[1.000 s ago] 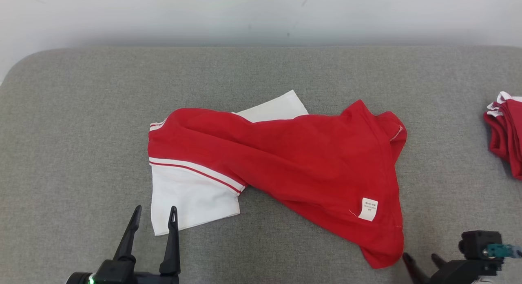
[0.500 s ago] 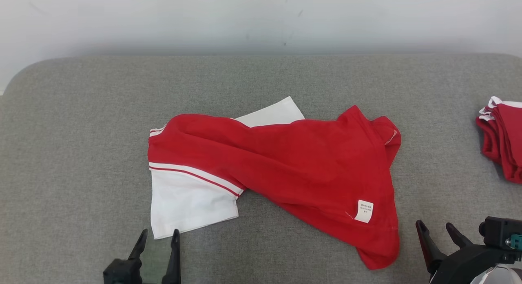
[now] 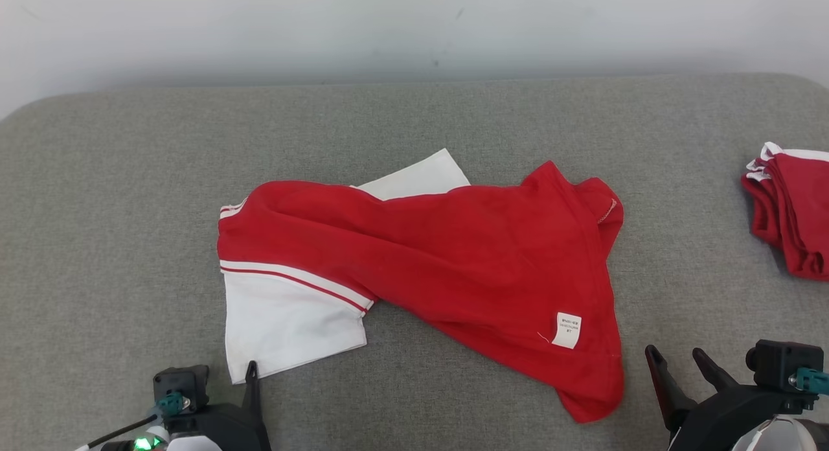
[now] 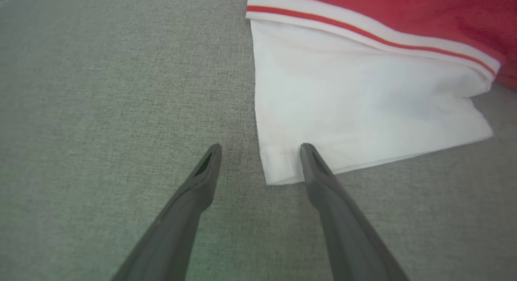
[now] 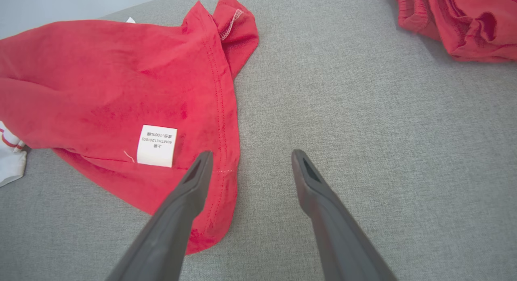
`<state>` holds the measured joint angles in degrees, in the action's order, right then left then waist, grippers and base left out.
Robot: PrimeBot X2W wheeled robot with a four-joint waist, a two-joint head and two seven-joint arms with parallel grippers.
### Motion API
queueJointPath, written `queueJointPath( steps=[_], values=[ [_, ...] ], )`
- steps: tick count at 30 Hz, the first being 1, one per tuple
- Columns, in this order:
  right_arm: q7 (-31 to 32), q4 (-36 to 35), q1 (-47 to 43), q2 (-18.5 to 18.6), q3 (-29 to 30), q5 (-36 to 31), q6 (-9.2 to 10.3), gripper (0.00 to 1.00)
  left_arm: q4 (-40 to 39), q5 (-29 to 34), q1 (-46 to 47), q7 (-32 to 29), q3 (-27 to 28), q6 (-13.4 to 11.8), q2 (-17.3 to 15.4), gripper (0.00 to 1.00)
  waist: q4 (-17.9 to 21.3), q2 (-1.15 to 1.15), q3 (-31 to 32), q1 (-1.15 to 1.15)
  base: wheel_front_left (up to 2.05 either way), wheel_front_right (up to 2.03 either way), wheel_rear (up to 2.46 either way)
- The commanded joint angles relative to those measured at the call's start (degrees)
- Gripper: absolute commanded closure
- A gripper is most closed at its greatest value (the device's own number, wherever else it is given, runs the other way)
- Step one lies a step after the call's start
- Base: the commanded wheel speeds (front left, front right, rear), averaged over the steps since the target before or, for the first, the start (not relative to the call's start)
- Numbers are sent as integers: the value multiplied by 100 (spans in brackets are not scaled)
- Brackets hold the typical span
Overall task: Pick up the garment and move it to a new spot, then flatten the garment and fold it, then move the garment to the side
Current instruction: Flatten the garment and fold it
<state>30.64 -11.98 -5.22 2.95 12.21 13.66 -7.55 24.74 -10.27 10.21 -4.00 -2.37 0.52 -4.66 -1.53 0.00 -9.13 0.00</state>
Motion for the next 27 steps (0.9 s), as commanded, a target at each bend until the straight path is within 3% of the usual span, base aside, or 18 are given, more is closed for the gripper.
queueJointPath(
  steps=[1, 3, 5, 6, 14, 22, 27],
  values=[
    [-35, -11, 48, -16, -12, 37, 15, 0, 75, -39, 85, -66, 0, 3, -32, 0, 34, 0, -35, 0, 0, 0, 0],
    [-25, -3, 51, -16, -14, 37, 15, 0, 181, -62, 141, -179, -26, 9, -26, 5, 51, 0, -51, 0, 0, 0, 0],
    [-14, -1, 48, -17, -14, 37, 15, 0, 258, -81, 173, -279, -43, -14, -27, 92, 66, 0, -69, 0, 0, 0, 0],
    [3, 2, 39, -16, -5, 31, 15, 0, 270, -95, 161, -300, -57, -8, -24, 100, 69, 0, -74, 0, 0, 0, 0],
    [408, -30, 126, -17, 173, -349, 15, 0, 115, -171, -18, -403, -124, 16, -48, 100, 17, 0, -188, 0, 0, 0, 0],
    [1129, 91, 479, -18, -104, -637, 15, 0, 17, -231, 12, -377, -143, -42, -25, 100, -98, 0, -390, 0, 0, 0, 0],
    [1271, 419, 692, -18, -301, -705, 15, 0, 24, -255, 94, -330, -179, -67, -21, 100, -166, 0, -492, 0, 0, 0, 0]
  ],
)
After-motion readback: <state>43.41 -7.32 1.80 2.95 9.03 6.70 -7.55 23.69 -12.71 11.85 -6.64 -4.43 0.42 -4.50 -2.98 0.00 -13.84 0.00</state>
